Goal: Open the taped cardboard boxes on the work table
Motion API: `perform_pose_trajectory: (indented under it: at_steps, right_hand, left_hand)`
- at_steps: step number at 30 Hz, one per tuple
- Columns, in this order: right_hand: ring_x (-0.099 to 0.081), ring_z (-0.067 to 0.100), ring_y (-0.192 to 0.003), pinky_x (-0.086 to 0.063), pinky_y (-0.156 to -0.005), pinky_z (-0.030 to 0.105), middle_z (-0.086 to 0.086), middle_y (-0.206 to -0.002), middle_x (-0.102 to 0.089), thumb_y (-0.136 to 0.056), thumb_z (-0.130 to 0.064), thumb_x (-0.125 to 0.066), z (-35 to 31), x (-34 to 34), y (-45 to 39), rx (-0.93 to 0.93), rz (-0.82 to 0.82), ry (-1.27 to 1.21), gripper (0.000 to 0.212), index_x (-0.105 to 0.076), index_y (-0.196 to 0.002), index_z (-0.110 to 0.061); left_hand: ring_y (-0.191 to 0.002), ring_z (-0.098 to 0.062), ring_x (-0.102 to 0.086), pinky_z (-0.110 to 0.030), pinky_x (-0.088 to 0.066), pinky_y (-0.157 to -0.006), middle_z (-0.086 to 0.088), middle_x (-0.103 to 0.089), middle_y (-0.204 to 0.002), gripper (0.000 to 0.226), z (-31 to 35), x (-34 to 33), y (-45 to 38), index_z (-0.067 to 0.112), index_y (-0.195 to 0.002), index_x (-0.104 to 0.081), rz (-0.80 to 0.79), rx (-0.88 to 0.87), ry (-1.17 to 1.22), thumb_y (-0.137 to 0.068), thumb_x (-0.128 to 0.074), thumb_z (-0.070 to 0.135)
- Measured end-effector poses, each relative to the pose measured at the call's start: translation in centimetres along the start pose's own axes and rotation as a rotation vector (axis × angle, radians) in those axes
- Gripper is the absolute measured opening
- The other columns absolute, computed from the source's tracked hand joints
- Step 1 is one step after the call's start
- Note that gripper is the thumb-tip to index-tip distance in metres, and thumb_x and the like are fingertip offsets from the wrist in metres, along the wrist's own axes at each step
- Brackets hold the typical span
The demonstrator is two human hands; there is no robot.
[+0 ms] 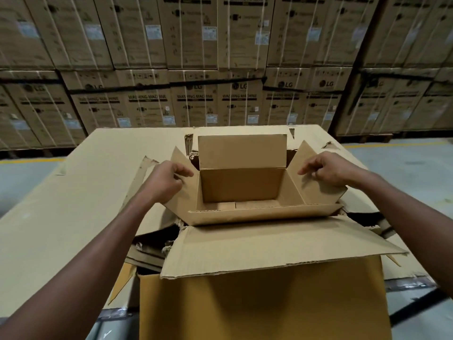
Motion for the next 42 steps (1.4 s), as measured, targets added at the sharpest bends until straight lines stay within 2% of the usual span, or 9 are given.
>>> perform_pose_trajectory:
  at_steps: [5,7,10,15,18,25,31,38,42]
  right_hand:
    - [-0.062,0.014,-0.110,-0.044,-0.103,0.030,0.002,-0.113,-0.074,-0.082,0.018,-0.043,0.4,-2.2,-0.8,0.008,-0.067,0.087,0.056,-0.079,-0.103,-0.020]
    - [-0.064,0.017,-0.109,-0.048,-0.099,0.031,0.004,-0.109,-0.074,-0.079,0.018,-0.041,0.4,-2.9,-0.8,0.046,-0.120,0.150,0.059,-0.076,-0.099,-0.024]
    - [-0.065,0.015,-0.105,-0.050,-0.091,0.028,0.003,-0.106,-0.072,-0.080,0.018,-0.045,0.7,-3.7,-0.6,0.071,-0.169,0.212,0.055,-0.076,-0.103,-0.021]
    - [-0.064,0.015,-0.108,-0.049,-0.097,0.028,0.001,-0.111,-0.072,-0.086,0.009,-0.048,0.6,-4.4,-1.0,0.071,-0.127,0.236,0.043,-0.076,-0.110,-0.014]
    - [-0.065,0.016,-0.107,-0.050,-0.095,0.028,0.000,-0.111,-0.072,-0.090,-0.004,-0.056,0.9,-4.8,-1.4,0.081,-0.129,0.274,0.032,-0.075,-0.113,-0.016]
    - [-0.068,0.017,-0.095,-0.058,-0.087,0.033,0.005,-0.099,-0.072,-0.080,0.010,-0.064,1.7,-4.1,-1.6,0.099,-0.081,0.280,0.039,-0.077,-0.106,-0.016]
    - [-0.066,0.017,-0.095,-0.058,-0.084,0.032,0.001,-0.106,-0.070,-0.082,-0.001,-0.070,2.3,-5.1,-1.7,0.111,-0.083,0.361,0.033,-0.074,-0.107,-0.022]
    - [-0.057,0.024,-0.116,-0.053,-0.091,0.038,0.004,-0.127,-0.060,-0.081,-0.016,-0.076,2.3,-6.0,-0.4,0.177,-0.102,0.508,0.035,-0.070,-0.113,-0.029]
    - [-0.041,0.020,-0.133,-0.043,-0.101,0.038,-0.002,-0.137,-0.056,-0.086,-0.020,-0.068,0.8,-4.7,0.9,0.290,0.004,0.559,0.034,-0.070,-0.118,-0.029]
  left_hand:
    - [-0.101,-0.017,-0.062,-0.026,-0.049,-0.075,-0.003,-0.065,-0.119,0.055,-0.2,-2.0,-0.5,0.024,-0.111,-0.075,0.001,-0.020,-0.087,-0.085,-0.044,-0.014]
    - [-0.109,-0.020,-0.059,-0.031,-0.053,-0.078,0.000,-0.059,-0.122,0.054,0.0,-2.8,-0.5,0.025,-0.110,-0.075,-0.015,-0.027,-0.112,-0.086,-0.046,-0.015]
    - [-0.114,-0.021,-0.051,-0.037,-0.057,-0.087,0.001,-0.050,-0.129,0.061,-0.2,-4.2,-0.6,0.044,-0.094,-0.068,-0.022,-0.036,-0.163,-0.085,-0.053,-0.014]
    - [-0.119,-0.024,-0.037,-0.038,-0.052,-0.087,-0.001,-0.054,-0.129,0.048,0.9,-5.4,-0.4,0.024,-0.117,-0.072,-0.010,-0.047,-0.427,-0.087,-0.058,-0.011]
    - [-0.117,-0.023,-0.038,-0.037,-0.051,-0.087,-0.001,-0.056,-0.124,0.042,1.0,-5.5,0.0,0.025,-0.119,-0.070,-0.003,-0.030,-0.523,-0.090,-0.059,-0.003]
    - [-0.120,-0.024,-0.039,-0.037,-0.049,-0.090,-0.002,-0.064,-0.118,0.046,1.8,-6.1,0.2,0.023,-0.127,-0.067,-0.096,-0.017,-0.570,-0.091,-0.055,-0.002]
    - [-0.123,-0.025,-0.043,-0.034,-0.046,-0.094,-0.003,-0.066,-0.124,0.046,1.7,-7.5,0.4,0.026,-0.130,-0.065,-0.155,-0.008,-0.695,-0.091,-0.056,0.003]
    - [-0.130,-0.026,-0.032,-0.035,-0.032,-0.104,0.002,-0.044,-0.142,0.046,1.7,-7.2,1.4,0.033,-0.125,-0.065,-0.107,-0.105,-0.767,-0.086,-0.063,0.008]
    - [-0.132,-0.025,-0.032,-0.039,-0.028,-0.104,0.003,-0.048,-0.142,0.038,2.6,-5.8,2.2,0.031,-0.119,-0.069,-0.026,-0.107,-0.625,-0.090,-0.057,0.010]
Point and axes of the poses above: each hand's wrist, its own y-axis away from the middle knuckle, its own x-axis out of the back of the hand, z = x × y, the point moved 5 cm from there along -y, towards the middle knuckle
